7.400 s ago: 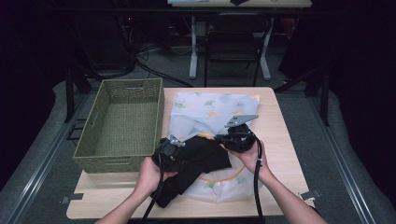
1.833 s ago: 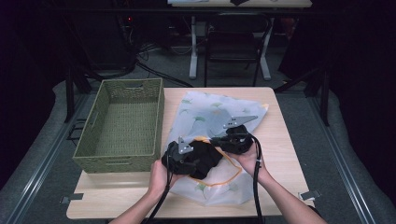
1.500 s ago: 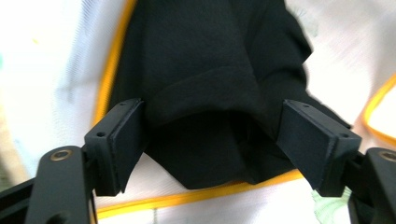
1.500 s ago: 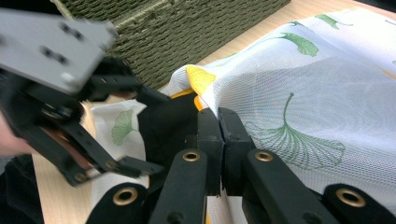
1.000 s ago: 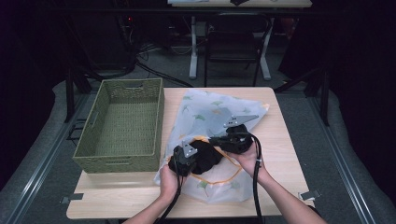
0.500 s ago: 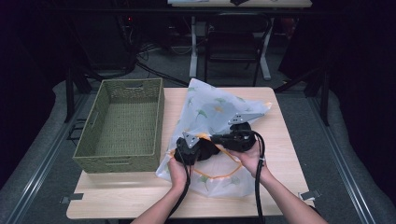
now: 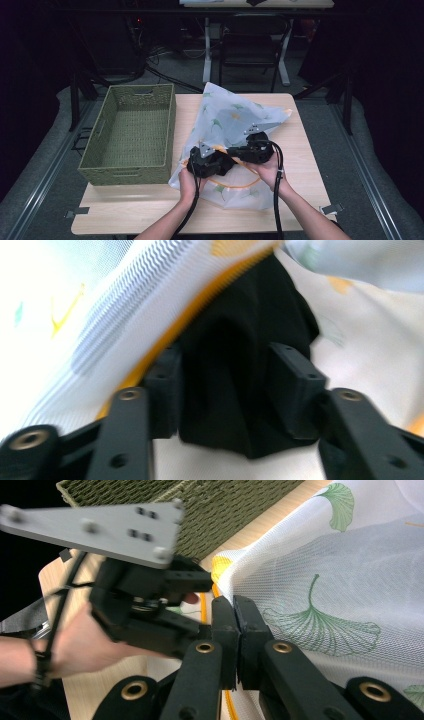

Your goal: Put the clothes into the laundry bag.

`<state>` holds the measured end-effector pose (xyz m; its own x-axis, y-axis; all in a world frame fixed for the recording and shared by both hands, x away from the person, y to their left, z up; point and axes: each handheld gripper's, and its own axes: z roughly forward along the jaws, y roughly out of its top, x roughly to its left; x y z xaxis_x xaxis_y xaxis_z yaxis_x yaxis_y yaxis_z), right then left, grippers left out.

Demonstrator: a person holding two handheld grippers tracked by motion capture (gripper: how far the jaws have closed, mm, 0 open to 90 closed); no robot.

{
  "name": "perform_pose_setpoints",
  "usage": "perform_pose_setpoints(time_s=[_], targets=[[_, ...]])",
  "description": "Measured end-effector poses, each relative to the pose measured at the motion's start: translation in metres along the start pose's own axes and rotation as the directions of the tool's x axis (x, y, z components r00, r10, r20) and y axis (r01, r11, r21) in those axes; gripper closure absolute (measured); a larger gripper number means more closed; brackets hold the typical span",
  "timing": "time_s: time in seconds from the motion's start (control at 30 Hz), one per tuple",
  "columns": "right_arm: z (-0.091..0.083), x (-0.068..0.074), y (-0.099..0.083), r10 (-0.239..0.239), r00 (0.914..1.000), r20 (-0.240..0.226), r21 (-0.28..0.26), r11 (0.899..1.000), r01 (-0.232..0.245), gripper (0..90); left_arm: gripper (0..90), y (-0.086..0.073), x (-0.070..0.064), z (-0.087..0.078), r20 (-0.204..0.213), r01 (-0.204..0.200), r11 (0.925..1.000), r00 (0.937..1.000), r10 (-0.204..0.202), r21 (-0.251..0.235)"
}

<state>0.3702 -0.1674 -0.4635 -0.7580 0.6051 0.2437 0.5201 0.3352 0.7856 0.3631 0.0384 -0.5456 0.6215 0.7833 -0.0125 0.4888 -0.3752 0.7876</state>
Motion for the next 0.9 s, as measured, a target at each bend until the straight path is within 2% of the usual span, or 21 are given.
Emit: perform_pose_setpoints(time_s=[0.13, 0.23, 0.3, 0.37, 0.43, 0.5, 0.6, 0.7, 0.73, 0.83, 0.87, 0.9], targets=[[0.0, 0.0, 0.0, -0.001, 1.0, 0.003, 0.005, 1.0, 0.001, 89.1, 40.4, -0.003, 0.0, -0.016, 0.03, -0.022, 0.9992, 0.9993, 0.021, 0.033], [-0.001, 0.001, 0.001, 0.005, 0.9999, 0.01, -0.001, 1.0, -0.004, 89.0, 39.4, -0.004, -0.001, -0.033, 0.054, -0.067, 0.9968, 0.9965, 0.065, 0.045], [-0.001, 0.001, 0.002, 0.001, 0.9999, 0.011, -0.007, 1.0, -0.001, 89.0, 39.5, -0.003, 0.002, -0.045, 0.051, -0.081, 0.9962, 0.9956, 0.079, 0.034], [-0.001, 0.001, 0.004, 0.001, 1.0, 0.009, -0.02, 1.0, 0.0, 89.0, 40.2, -0.001, 0.006, -0.053, 0.026, -0.086, 0.9962, 0.996, 0.086, 0.014], [-0.001, 0.002, 0.006, -0.007, 1.0, 0.007, -0.028, 1.0, 0.007, 89.0, 40.8, 0.003, 0.012, -0.056, -0.007, -0.092, 0.9955, 0.9957, 0.093, 0.023], [-0.002, 0.003, 0.008, -0.012, 0.9999, 0.0, -0.036, 0.999, 0.012, 89.0, 41.6, 0.006, 0.018, -0.056, -0.06, -0.111, 0.9935, 0.9919, 0.112, 0.026], [-0.003, 0.003, 0.008, -0.011, 0.9999, -0.01, -0.038, 0.999, 0.01, 89.1, 42.0, 0.012, 0.027, -0.048, -0.09, -0.129, 0.9895, 0.9868, 0.135, 0.065], [-0.004, 0.002, 0.008, -0.001, 0.9999, -0.013, -0.039, 0.999, 0.001, 89.0, 43.9, 0.013, 0.031, -0.035, -0.081, -0.129, 0.9851, 0.987, 0.139, 0.114], [-0.005, 0.002, 0.008, 0.0, 0.9999, -0.015, -0.037, 0.999, -0.001, 89.0, 45.8, 0.012, 0.031, -0.031, -0.084, -0.141, 0.9819, 0.9847, 0.153, 0.126], [-0.006, 0.001, 0.007, -0.002, 0.9998, -0.019, -0.038, 0.999, 0.001, 89.0, 58.1, 0.012, 0.032, -0.025, -0.101, -0.17, 0.9738, 0.9772, 0.187, 0.15], [-0.006, 0.002, 0.007, 0.003, 0.9997, -0.022, -0.037, 0.999, -0.003, 89.0, 61.8, 0.012, 0.033, -0.024, -0.099, -0.168, 0.9745, 0.978, 0.184, 0.149], [-0.006, 0.002, 0.007, 0.003, 0.9997, -0.024, -0.032, 0.999, -0.004, 89.0, 66.1, 0.013, 0.032, -0.025, -0.092, -0.178, 0.9719, 0.9767, 0.194, 0.154]])
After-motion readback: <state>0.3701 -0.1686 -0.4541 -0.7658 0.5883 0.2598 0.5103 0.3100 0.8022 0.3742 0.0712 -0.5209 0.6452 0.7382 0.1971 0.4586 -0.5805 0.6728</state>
